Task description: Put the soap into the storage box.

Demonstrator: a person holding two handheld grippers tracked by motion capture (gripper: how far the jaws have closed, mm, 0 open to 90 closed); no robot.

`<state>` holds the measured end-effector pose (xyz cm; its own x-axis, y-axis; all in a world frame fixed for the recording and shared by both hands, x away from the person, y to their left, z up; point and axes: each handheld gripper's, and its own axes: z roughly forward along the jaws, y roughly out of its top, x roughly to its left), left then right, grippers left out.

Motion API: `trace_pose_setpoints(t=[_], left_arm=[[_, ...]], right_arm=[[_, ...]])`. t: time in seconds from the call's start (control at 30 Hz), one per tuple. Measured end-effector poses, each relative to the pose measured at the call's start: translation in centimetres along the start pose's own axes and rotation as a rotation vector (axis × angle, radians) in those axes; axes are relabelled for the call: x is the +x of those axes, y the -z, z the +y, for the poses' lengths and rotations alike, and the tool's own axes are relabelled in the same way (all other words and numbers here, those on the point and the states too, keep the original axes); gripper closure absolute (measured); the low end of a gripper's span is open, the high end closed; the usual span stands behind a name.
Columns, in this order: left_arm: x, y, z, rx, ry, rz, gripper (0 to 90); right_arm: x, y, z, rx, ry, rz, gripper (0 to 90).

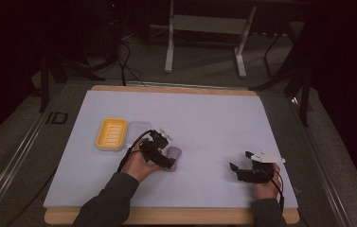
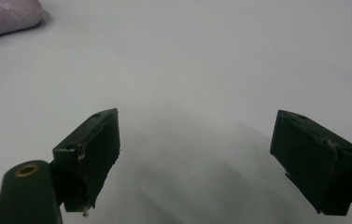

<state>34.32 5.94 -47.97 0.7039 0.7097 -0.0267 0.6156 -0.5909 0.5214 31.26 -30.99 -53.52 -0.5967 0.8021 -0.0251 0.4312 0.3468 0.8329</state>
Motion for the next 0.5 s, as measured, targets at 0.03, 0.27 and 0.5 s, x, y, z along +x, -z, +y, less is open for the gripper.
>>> trace_pose_setpoints(t=[0.03, 0.27, 0.5], left_arm=[[-0.1, -0.1, 0.1, 0.000, 0.006, -0.006, 17.5], [-0.7, -1.1, 0.5, 0.020, 0.011, -0.008, 10.3], [-1.1, -2.5, 0.7, 0.060, 0.016, 0.007, 2.8]], right_arm=[[0.0, 0.0, 0.0, 0.000, 0.000, 0.000, 15.5], [0.0, 0.0, 0.0, 0.001, 0.000, 0.002, 14.9], [0.1, 0.0, 0.0, 0.004, 0.001, 0.006, 14.9]])
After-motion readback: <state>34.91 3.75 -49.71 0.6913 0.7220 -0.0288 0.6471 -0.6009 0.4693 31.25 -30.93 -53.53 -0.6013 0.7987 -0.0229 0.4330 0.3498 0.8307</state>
